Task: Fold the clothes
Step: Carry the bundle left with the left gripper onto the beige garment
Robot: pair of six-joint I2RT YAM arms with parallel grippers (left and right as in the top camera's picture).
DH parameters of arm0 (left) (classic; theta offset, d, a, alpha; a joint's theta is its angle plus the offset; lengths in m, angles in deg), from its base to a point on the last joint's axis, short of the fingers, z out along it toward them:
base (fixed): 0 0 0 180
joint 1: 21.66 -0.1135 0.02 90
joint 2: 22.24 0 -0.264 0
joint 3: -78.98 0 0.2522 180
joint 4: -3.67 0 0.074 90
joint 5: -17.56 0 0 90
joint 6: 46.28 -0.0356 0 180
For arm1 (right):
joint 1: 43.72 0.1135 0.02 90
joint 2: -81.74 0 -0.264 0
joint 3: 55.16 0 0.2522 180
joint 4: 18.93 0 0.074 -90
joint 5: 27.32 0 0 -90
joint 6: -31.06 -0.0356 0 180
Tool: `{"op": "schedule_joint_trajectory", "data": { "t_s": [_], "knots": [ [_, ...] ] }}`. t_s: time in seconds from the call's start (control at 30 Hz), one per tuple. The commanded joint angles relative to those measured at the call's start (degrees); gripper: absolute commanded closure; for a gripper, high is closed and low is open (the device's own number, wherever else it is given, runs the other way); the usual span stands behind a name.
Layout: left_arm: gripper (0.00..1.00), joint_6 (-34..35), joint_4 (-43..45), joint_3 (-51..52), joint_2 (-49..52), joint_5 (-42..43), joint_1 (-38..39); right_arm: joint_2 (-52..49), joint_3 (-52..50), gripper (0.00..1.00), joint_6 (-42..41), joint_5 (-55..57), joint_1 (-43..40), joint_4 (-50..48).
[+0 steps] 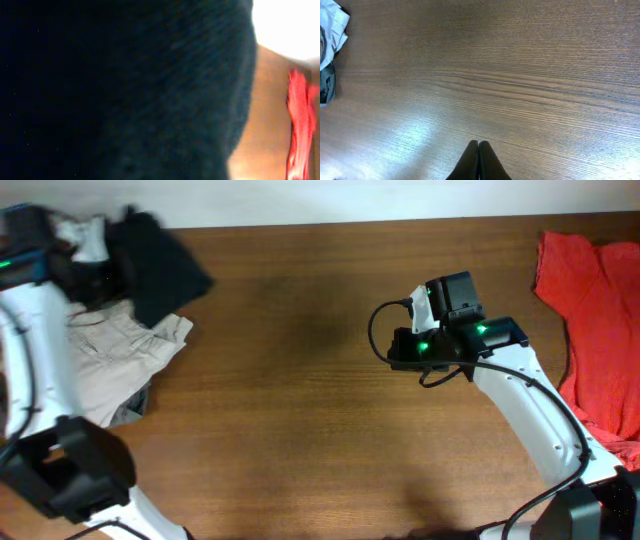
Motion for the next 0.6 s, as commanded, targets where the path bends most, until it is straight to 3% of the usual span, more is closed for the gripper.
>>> {"op": "schedule_joint_trajectory", "data": {
  "t_s": [0.0, 0.27, 0.57],
  "knots": [
    [1.0, 7.87, -0.72, -0.26, -0.39, -1.22, -6.56, -0.15, 0.17, 0.96, 0.61, 0.9, -0.09, 0.44],
    [1.0, 10.43, -0.68, 1.64, 0.46, -7.8, -17.31, -0.15, 0.17, 0.96, 0.61, 1.25, -0.11, 0.28],
    [1.0, 6.23, 10.51, 20.55, 1.4, -5.9, -23.5, -0.15, 0.17, 0.96, 0.61, 1.33, -0.11, 0.26]
  ]
}}
